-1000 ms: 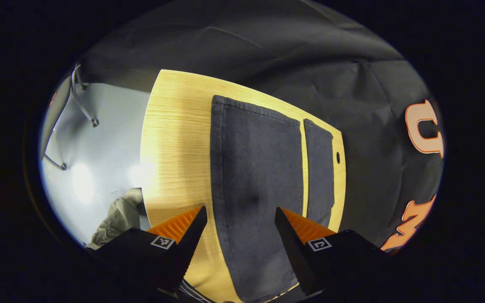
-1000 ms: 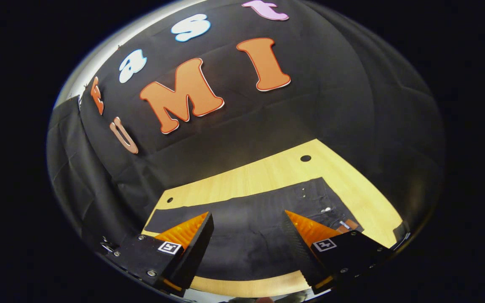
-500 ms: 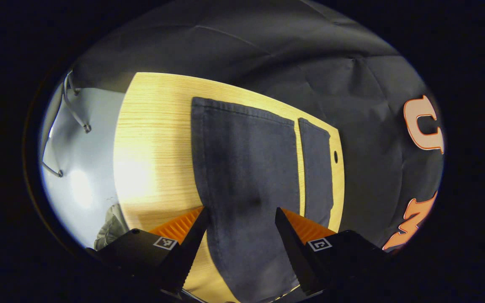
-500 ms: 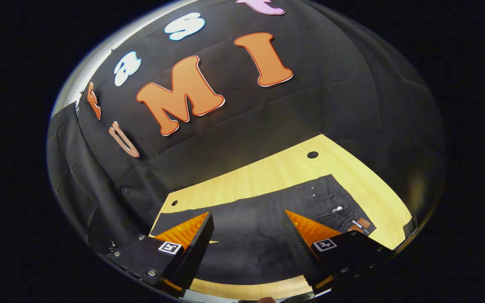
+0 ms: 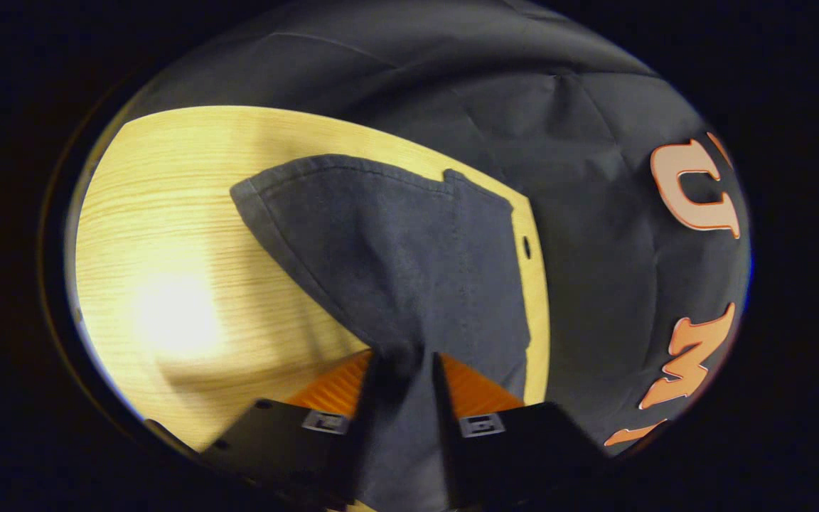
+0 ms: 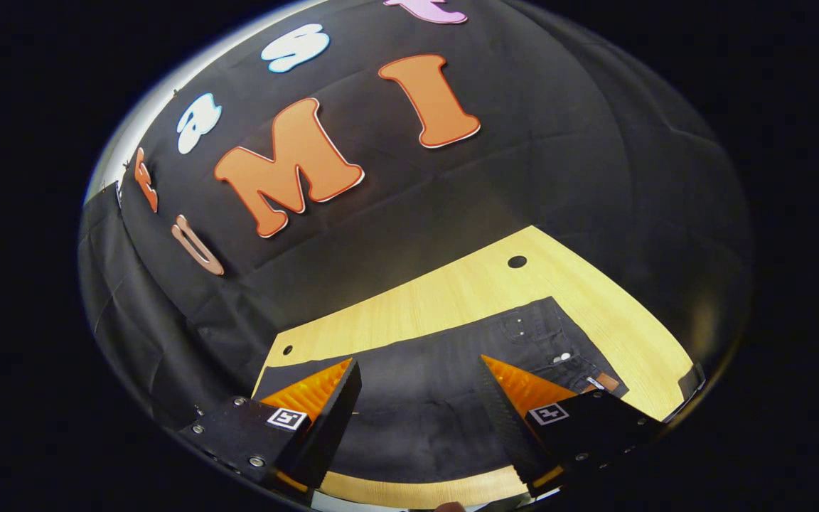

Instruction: Grasp the waist and the cuffs of the jeans and fold them to make the two legs overlap; first hold the waist and fold one-third of the jeans toward the cuffs, then hold the cuffs and fold the remaining one-third in the same direction to finish folding.

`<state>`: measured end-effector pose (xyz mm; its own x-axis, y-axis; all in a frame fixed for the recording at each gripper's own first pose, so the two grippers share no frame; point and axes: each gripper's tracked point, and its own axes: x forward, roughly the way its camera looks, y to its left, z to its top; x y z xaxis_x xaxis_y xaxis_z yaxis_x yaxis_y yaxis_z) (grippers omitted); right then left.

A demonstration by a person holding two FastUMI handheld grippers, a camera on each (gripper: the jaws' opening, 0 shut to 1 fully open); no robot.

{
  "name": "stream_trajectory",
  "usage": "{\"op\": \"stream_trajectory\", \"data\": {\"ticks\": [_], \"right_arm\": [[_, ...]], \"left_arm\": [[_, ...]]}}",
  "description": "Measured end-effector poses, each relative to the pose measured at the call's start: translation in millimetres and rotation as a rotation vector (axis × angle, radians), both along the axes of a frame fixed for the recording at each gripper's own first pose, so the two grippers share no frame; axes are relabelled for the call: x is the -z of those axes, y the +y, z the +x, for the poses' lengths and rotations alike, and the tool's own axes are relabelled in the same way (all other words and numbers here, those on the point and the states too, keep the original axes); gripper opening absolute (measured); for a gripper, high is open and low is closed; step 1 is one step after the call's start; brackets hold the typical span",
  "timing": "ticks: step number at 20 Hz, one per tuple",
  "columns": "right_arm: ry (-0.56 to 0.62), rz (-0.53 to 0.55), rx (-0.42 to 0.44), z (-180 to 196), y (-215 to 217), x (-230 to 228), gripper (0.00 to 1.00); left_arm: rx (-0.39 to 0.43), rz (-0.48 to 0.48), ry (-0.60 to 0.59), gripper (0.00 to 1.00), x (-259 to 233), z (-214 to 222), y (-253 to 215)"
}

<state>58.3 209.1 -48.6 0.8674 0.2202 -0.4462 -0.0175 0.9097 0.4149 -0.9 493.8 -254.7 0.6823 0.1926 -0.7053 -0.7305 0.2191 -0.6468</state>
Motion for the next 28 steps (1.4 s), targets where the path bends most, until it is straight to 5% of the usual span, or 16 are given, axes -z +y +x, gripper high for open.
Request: {"op": "stream_trajectory", "data": {"ticks": [3, 8, 14, 21, 28], "right_arm": [[0.042, 0.049, 0.032, -6, -13, 14, 0.98], [0.17, 0.279, 0.163, -31, -50, 48, 0.98], [0.394, 0.291, 0.367, -84, -108, 135, 0.98], [0.596, 0.407, 0.441, -88, -107, 224, 0.98], [0.635, 0.44, 0.498, -73, -110, 255, 0.98]], "left_arm": [[-0.023, -0.052, -0.063, 0.01, -9, 1, -4], [0.021, -0.017, -0.069, 0.01, -25, -11, -6], [0.064, -0.041, -0.071, 0.01, -40, -17, -11], [0.078, -0.036, -0.09, 0.01, -67, -19, -17], [0.083, -0.029, -0.091, 0.01, -76, -20, -19]]}}
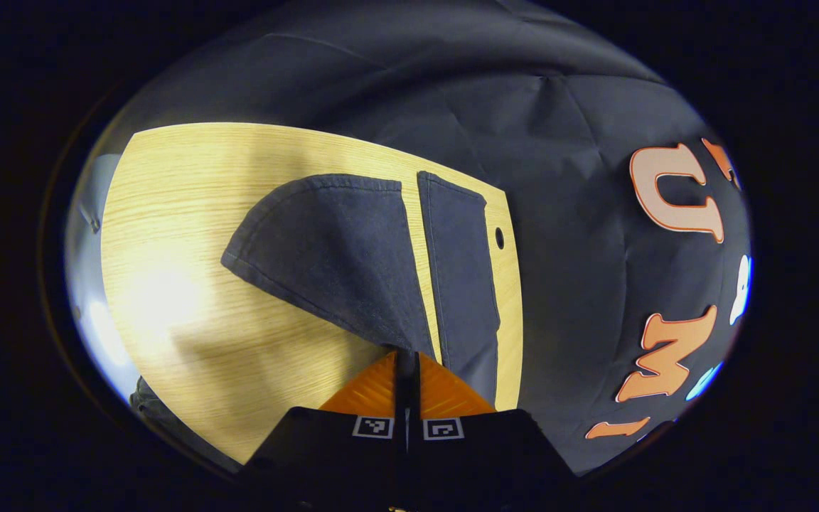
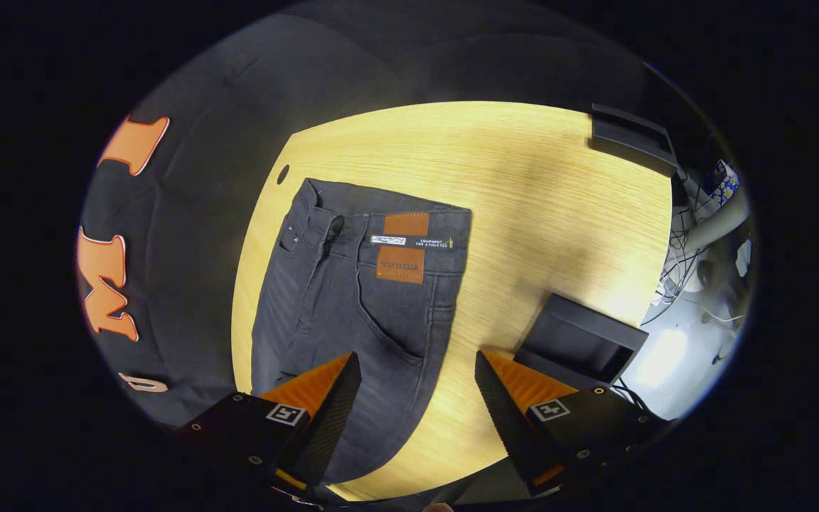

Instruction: Grasp the waist and the cuffs of the jeans and fold them to make the two legs overlap; first hold the waist and fold one-third of the jeans toward the cuffs, then hold the cuffs and fold the remaining one-third in the same direction to finish folding.

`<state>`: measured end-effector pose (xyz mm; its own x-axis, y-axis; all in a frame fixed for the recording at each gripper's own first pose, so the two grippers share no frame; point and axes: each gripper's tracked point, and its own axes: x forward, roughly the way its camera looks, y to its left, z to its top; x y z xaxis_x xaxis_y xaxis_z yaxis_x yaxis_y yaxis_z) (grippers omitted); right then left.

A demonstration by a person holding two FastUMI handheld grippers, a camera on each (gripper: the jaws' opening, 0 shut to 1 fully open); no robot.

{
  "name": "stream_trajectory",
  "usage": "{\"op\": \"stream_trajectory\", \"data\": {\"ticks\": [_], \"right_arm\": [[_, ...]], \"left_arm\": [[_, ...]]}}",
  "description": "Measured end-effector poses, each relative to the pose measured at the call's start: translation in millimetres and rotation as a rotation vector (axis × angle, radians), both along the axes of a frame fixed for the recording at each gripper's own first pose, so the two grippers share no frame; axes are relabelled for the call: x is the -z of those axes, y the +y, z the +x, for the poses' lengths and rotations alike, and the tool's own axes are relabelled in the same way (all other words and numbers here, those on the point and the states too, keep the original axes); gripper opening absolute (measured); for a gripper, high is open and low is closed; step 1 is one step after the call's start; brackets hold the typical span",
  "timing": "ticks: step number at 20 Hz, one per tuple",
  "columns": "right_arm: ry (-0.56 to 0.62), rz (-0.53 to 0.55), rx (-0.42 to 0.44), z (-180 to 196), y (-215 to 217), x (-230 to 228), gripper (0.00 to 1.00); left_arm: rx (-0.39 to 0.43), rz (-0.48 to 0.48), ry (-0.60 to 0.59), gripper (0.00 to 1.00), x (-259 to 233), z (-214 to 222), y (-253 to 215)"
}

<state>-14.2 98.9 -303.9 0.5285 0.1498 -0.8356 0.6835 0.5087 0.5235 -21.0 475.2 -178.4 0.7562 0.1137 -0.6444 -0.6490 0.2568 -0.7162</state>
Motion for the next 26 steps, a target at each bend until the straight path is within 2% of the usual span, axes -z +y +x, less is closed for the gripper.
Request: {"op": "stream_trajectory", "data": {"ticks": [8, 9, 10, 11, 12, 14, 16, 19, 20, 21, 22, 23, 24, 26], "right_arm": [[-0.02, 0.004, -0.007, 30, 11, 6, 0.99], [-0.025, -0.013, -0.018, 35, 12, 6, 0.91], [-0.031, -0.039, -0.032, 37, 13, 9, 0.97], [-0.03, -0.072, -0.05, 38, 14, 12, 0.94], [-0.032, -0.1, -0.064, 38, 13, 15, 0.84], [-0.028, -0.108, -0.081, 39, 11, 25, 0.5], [-0.035, 0.015, -0.031, 41, 16, 25, 0.15], [-0.054, 0.093, -0.073, 36, 15, 18, 0.13], [-0.064, 0.103, -0.09, 37, 17, 12, 0.13], [-0.085, 0.116, -0.103, 38, 17, 5, 0.13], [-0.111, 0.121, -0.11, 37, 17, -4, 0.13], [-0.127, 0.123, -0.11, 37, 16, -12, 0.18], [-0.153, 0.124, -0.107, 40, 15, -22, 0.12], [-0.201, 0.124, -0.081, 44, 15, -45, 0.11]], "left_arm": [[0.01, 0.003, -0.011, 0.01, -8, 5, -3], [0.009, 0.002, -0.012, 0.01, -9, 5, -3], [0.008, 0.001, -0.014, 0.01, -7, 3, -3], [0.007, -0.001, -0.013, 0.01, -6, 3, -3], [0.005, -0.003, -0.011, 0.01, -5, 3, -4], [0.001, -0.003, -0.017, 0.01, -3, 4, -4], [-0.002, 0.002, -0.006, 0.01, 0, 1, -4], [-0.027, 0.021, -0.009, 0.01, -8, -2, -3], [-0.048, 0.032, 0.035, 0.01, -8, -11, -2], [-0.043, 0.032, 0.119, 0.01, 0, -23, 0], [-0.025, 0.031, 0.149, 0.01, -1, -27, -7], [-0.04, 0.045, 0.164, 0.01, -3, -31, -6], [-0.039, 0.051, 0.184, 0.01, -6, -27, -7], [-0.028, 0.045, 0.237, 0.01, -16, -27, -11]]}}
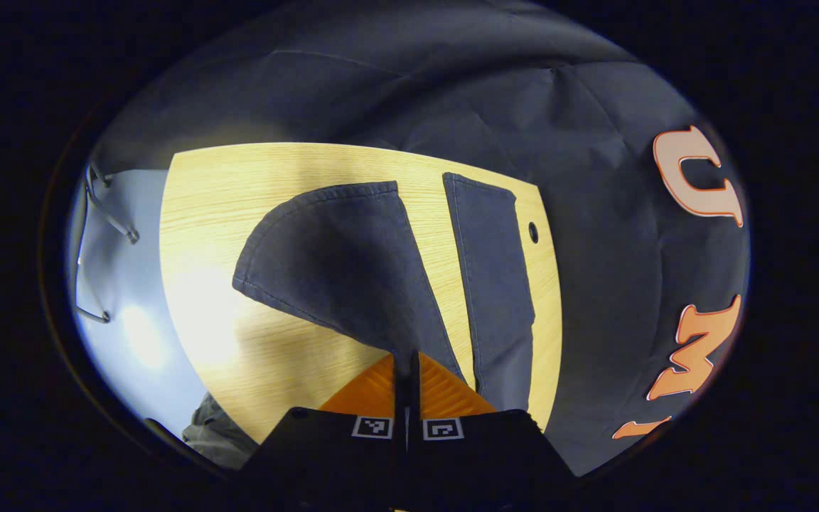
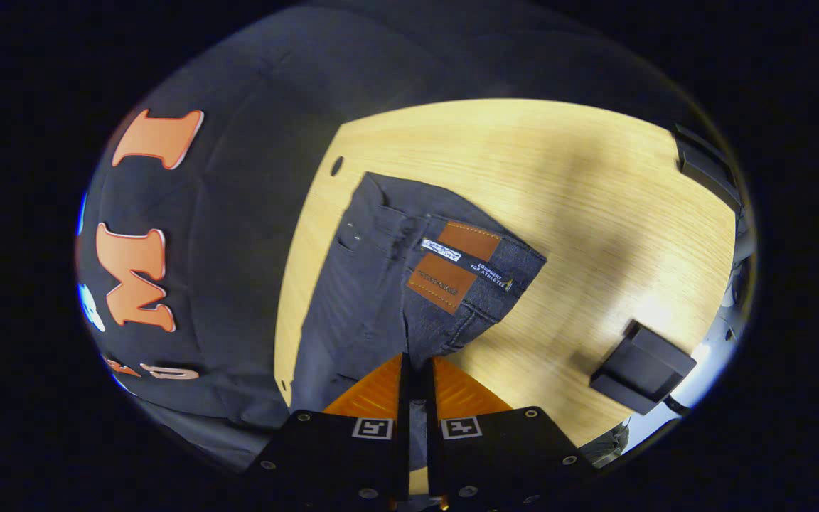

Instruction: Grasp the waist and the cuffs of the jeans and fold them to make the two legs overlap; first hold the waist and fold one-third of the jeans toward the cuffs, then hold the cuffs and fold the remaining one-third in the same direction to finish folding.

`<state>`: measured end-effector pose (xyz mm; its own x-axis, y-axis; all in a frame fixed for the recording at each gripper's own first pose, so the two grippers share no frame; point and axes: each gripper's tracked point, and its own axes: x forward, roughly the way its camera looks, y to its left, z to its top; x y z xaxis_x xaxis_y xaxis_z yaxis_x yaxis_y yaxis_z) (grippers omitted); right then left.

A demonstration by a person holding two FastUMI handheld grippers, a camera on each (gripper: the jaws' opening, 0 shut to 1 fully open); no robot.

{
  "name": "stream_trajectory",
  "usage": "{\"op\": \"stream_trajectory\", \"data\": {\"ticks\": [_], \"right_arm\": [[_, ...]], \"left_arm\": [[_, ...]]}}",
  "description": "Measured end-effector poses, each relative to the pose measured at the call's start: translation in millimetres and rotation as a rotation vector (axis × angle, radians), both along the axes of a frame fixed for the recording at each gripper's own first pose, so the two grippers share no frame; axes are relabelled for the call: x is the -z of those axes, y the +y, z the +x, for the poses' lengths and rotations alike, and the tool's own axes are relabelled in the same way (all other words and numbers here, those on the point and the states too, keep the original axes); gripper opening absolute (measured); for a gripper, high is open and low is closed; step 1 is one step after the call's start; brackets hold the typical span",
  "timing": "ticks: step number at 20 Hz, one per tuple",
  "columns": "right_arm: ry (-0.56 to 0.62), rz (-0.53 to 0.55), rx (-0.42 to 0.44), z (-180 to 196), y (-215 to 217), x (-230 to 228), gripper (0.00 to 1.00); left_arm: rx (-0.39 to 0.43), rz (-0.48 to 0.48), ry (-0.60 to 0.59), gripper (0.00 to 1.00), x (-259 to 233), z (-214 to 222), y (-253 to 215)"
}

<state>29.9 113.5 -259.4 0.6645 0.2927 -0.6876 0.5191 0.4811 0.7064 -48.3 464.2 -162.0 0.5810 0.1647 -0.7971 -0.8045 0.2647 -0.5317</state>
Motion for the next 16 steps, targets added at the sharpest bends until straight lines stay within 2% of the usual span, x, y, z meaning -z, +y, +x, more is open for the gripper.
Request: {"op": "stream_trajectory", "data": {"ticks": [2, 4, 6, 9, 16], "right_arm": [[-0.044, 0.003, 0.007, 24, 9, -30, 0.08], [-0.089, -0.005, 0.0, 46, 15, -53, 0.08], [-0.114, -0.009, -0.021, 71, 20, -66, 0.08], [-0.111, 0.021, -0.035, 112, 33, -70, 0.08], [-0.067, 0.01, -0.03, 204, 41, -55, 0.09]], "left_arm": [[0.005, -0.018, 0.089, 0.01, -11, -1, -2], [0.053, -0.02, 0.216, 0.01, -22, -4, -7], [0.107, 0.026, 0.274, 0.01, -38, 12, 1], [0.116, 0.025, 0.303, 0.01, -52, 55, 8], [0.144, 0.03, 0.37, 0.01, -34, 171, 30]]}}
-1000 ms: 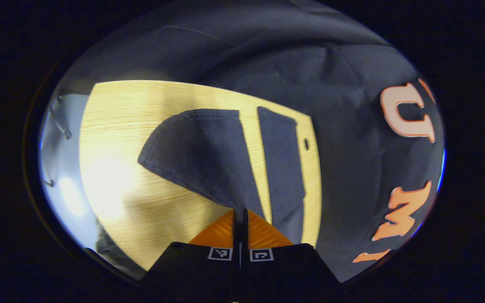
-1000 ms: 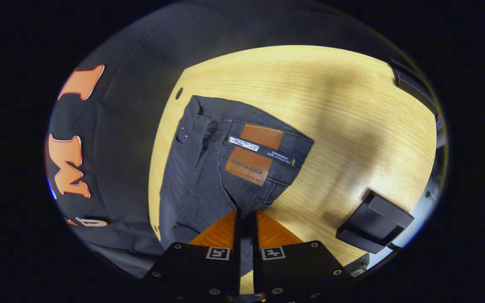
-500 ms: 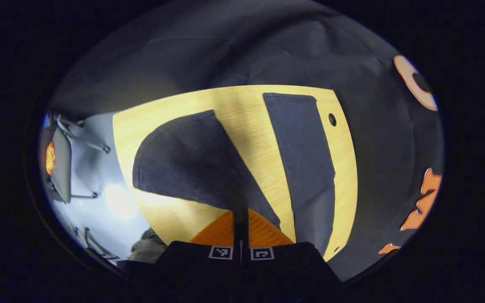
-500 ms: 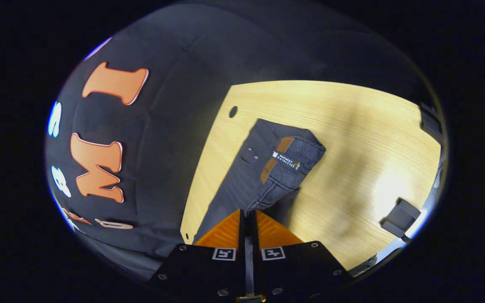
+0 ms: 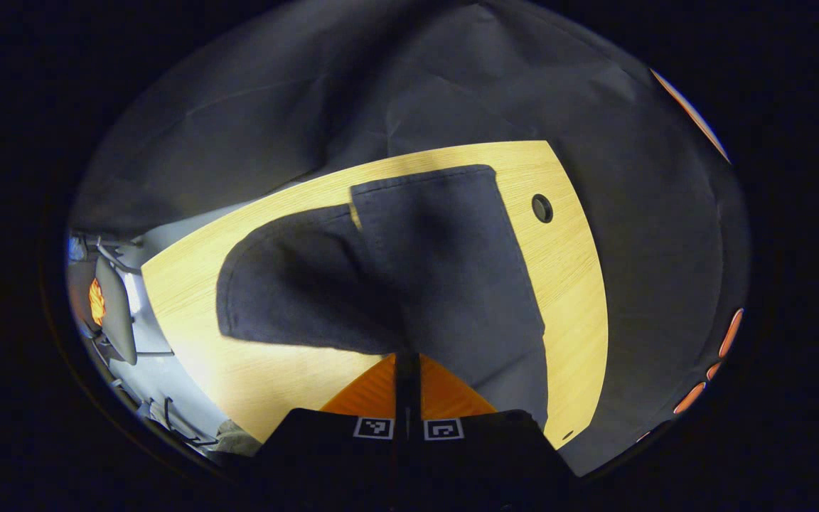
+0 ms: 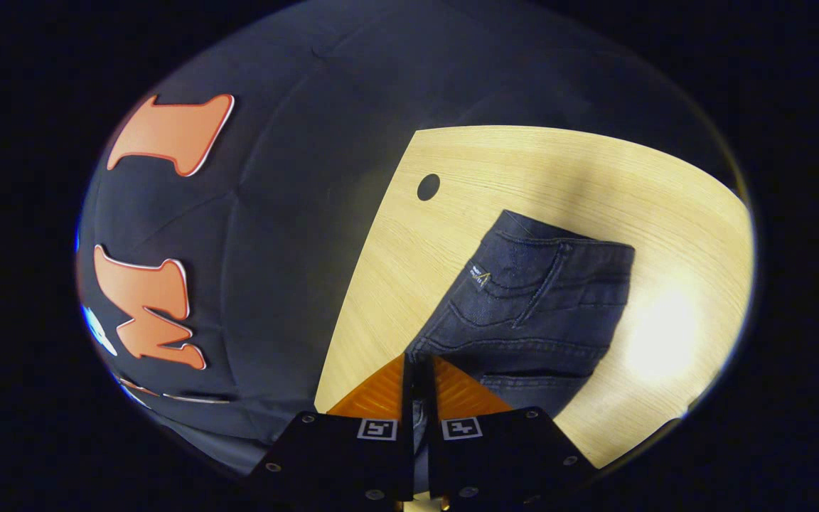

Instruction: Grasp the waist and the cuffs of the jeans and fold them to make the two legs overlap; first hold the waist and fold one-third of the jeans toward the cuffs, then hold the cuffs and fold the remaining one-third in the same direction to finish folding.

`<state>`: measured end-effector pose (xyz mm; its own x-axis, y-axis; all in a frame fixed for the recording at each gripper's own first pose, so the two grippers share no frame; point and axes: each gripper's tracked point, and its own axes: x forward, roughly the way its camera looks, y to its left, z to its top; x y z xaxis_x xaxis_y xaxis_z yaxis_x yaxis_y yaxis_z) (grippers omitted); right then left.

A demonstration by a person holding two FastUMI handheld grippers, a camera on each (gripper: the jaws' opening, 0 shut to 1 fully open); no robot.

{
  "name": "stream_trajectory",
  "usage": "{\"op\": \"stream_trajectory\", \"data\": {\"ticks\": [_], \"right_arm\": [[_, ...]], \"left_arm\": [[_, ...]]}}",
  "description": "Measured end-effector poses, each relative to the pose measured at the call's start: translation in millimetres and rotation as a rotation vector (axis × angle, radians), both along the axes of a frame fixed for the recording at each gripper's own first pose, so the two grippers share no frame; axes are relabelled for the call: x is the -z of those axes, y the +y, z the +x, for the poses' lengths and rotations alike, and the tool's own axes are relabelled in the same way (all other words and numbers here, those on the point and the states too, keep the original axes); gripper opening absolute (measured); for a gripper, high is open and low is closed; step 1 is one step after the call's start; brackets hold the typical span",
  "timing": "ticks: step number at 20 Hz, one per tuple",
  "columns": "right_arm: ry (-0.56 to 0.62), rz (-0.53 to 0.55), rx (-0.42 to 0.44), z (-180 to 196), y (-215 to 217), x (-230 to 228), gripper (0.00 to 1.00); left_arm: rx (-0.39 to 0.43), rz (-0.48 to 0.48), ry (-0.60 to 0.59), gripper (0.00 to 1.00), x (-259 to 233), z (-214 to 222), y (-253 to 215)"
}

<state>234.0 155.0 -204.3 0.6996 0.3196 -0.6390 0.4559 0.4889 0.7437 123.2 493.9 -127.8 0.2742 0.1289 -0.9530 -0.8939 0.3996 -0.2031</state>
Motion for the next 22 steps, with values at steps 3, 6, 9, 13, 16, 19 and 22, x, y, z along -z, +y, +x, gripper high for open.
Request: {"op": "stream_trajectory", "data": {"ticks": [3, 6, 9, 13, 16, 19, 22], "right_arm": [[-0.004, -0.019, 0.025, 35, -6, 2, 0.09], [0.012, -0.048, 0.042, 62, -7, 20, 0.09], [0.045, -0.028, 0.09, 74, 0, 34, 0.11], [-0.077, -0.056, 0.094, 73, 2, -3, 0.63], [-0.127, -0.137, 0.061, 46, -5, -25, 0.98], [-0.145, -0.177, 0.041, 11, -11, -30, 0.98], [-0.119, -0.204, 0.062, -25, -32, -11, 0.98]], "left_arm": [[0.028, -0.005, 0.008, 0.01, 12, 52, 9], [0.075, -0.016, -0.05, 0.01, 19, 108, 13], [0.154, -0.022, -0.111, 0.08, 21, 150, 11], [0.237, 0.05, -0.255, 0.97, -2, 186, 15], [0.333, 0.094, -0.432, 0.98, -45, 201, 2], [0.397, 0.109, -0.558, 0.98, -71, 181, -36], [0.446, 0.026, -0.619, 0.98, -79, 143, -80]]}}
